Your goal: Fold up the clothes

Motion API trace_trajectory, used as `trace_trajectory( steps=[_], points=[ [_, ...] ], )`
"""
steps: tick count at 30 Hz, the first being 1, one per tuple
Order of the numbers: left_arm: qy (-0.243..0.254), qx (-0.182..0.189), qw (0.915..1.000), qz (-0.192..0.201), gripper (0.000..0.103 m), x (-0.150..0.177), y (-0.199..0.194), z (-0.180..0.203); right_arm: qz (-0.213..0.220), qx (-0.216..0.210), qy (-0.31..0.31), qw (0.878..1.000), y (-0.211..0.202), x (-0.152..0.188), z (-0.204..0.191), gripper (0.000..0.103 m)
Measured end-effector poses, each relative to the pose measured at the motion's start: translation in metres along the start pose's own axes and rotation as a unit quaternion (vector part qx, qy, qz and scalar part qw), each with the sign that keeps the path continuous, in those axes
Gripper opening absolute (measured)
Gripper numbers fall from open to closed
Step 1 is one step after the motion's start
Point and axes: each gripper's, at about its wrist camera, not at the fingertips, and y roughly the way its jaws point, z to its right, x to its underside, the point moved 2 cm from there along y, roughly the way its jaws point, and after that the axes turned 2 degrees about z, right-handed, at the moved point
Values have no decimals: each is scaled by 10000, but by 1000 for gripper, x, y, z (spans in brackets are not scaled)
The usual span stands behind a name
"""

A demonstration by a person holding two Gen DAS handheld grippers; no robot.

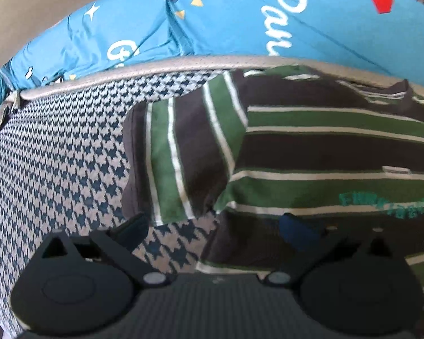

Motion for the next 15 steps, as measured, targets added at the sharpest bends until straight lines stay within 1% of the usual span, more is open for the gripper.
trace_trajectory(
  steps=[3, 8, 11, 15],
  points=[
    [98, 107, 9999, 86, 103, 0, -10, 7, 95, -121, 25, 9999, -9, 0, 7, 103],
    [379, 407, 9983, 188, 103, 7, -25, 26, 201, -670, -56, 9975, -22, 1, 5, 103],
    [649, 567, 9959, 286, 103, 20, -34, 36, 174, -921, -127, 9955, -27, 5, 1, 103],
    [861, 864, 9920, 311, 103, 39, -41, 42, 68, -1110, -320, 9933, -29, 16, -8, 97]
  ],
)
